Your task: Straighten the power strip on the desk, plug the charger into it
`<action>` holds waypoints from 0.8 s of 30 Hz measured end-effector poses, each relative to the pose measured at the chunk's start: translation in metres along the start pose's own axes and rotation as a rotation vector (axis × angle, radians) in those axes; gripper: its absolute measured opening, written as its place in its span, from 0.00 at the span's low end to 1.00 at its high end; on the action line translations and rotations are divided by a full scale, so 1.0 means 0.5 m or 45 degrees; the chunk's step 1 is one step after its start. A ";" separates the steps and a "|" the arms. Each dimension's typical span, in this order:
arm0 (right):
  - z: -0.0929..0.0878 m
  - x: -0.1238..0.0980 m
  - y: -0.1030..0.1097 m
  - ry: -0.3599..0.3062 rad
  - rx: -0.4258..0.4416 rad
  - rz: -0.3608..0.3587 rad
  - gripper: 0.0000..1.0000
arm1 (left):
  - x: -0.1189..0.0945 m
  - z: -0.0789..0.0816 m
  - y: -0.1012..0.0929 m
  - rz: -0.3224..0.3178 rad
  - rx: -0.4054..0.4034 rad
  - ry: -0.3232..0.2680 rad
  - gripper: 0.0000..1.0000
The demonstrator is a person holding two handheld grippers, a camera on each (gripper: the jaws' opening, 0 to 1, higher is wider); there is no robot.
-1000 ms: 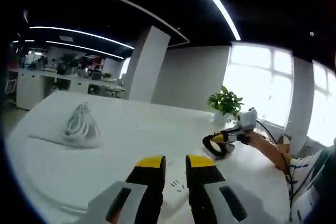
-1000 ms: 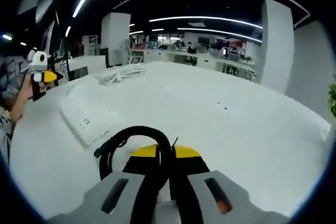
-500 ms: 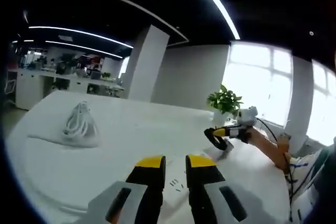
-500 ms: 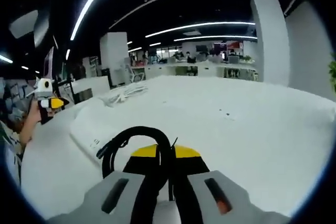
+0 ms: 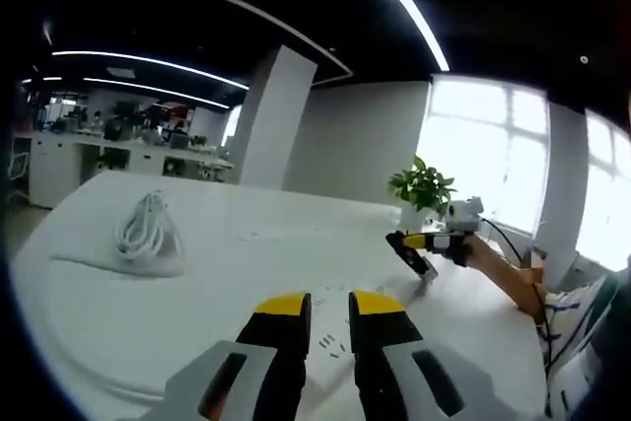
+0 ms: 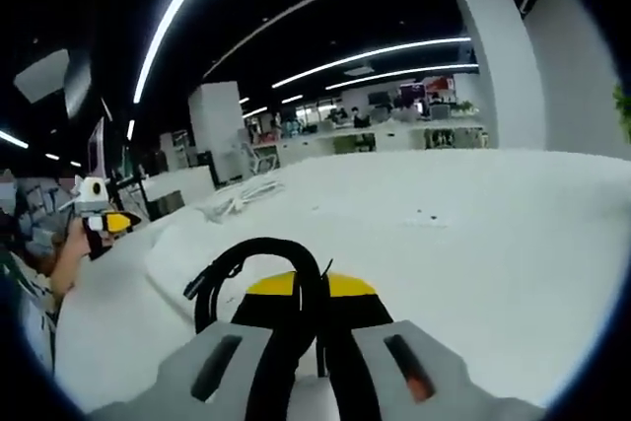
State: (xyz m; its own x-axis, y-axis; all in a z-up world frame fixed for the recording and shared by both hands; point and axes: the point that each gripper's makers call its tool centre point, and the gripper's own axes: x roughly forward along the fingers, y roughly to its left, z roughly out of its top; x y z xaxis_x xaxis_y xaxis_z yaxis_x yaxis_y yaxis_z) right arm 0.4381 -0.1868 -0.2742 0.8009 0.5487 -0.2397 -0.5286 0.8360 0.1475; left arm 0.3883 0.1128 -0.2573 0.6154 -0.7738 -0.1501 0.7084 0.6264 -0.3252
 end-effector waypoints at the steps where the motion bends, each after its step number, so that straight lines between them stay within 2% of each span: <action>1: 0.000 0.000 0.002 -0.005 0.011 0.003 0.07 | 0.001 -0.001 0.000 0.000 0.003 0.002 0.15; 17: 0.033 -0.005 0.013 -0.102 0.076 0.075 0.07 | 0.009 -0.015 0.000 0.002 0.019 0.029 0.15; 24: 0.041 -0.008 0.038 -0.149 0.110 0.125 0.06 | 0.010 -0.020 -0.002 0.000 0.020 0.035 0.15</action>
State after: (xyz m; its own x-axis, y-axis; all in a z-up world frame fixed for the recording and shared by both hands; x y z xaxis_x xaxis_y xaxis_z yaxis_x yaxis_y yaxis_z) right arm 0.4306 -0.1729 -0.2507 0.7767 0.6207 -0.1071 -0.5837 0.7732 0.2478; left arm 0.3872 0.1073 -0.2668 0.6057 -0.7761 -0.1755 0.7141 0.6275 -0.3102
